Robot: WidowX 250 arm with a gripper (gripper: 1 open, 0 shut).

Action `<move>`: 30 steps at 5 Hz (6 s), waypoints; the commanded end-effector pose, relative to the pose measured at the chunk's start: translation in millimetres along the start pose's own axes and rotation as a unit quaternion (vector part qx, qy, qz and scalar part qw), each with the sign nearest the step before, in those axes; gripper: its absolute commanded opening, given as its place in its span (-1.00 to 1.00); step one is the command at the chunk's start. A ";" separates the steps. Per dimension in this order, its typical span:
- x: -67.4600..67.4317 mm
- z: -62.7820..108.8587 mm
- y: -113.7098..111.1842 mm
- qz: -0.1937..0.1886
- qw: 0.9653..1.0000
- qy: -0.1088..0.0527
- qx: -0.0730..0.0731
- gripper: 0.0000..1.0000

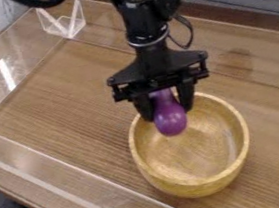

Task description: Remove the purple eggplant from inside the brown bowl and put it on the table

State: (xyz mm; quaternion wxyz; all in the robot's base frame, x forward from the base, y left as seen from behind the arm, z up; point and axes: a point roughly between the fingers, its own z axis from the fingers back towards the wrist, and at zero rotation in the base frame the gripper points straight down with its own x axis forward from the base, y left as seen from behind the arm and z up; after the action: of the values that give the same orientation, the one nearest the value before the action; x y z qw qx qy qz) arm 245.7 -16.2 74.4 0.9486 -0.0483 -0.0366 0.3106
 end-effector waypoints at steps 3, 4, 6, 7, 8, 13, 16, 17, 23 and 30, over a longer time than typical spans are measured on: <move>36.4 -4.7 6.5 0.038 0.998 -0.056 -0.009 -1.00; 39.6 2.2 5.8 0.036 0.998 -0.058 -0.009 -1.00; 36.4 12.2 6.9 0.054 0.995 -0.080 -0.004 -1.00; 48.8 10.8 15.6 0.069 0.993 -0.097 -0.001 -1.00; 48.9 15.5 32.7 0.071 0.992 -0.107 0.003 -1.00; 47.0 -5.2 58.1 0.095 0.987 -0.131 0.024 -1.00; 34.5 -18.6 52.5 0.110 0.983 -0.143 0.029 -1.00; 39.6 -13.6 56.0 0.124 0.981 -0.145 0.032 -1.00; 43.4 -11.8 47.8 0.134 0.978 -0.155 0.034 -1.00; 44.0 -0.8 32.3 0.172 0.970 -0.165 0.050 -1.00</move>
State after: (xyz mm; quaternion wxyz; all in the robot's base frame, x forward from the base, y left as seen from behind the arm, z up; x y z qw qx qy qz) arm 257.4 34.2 58.1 0.8664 0.0571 -0.1439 0.4748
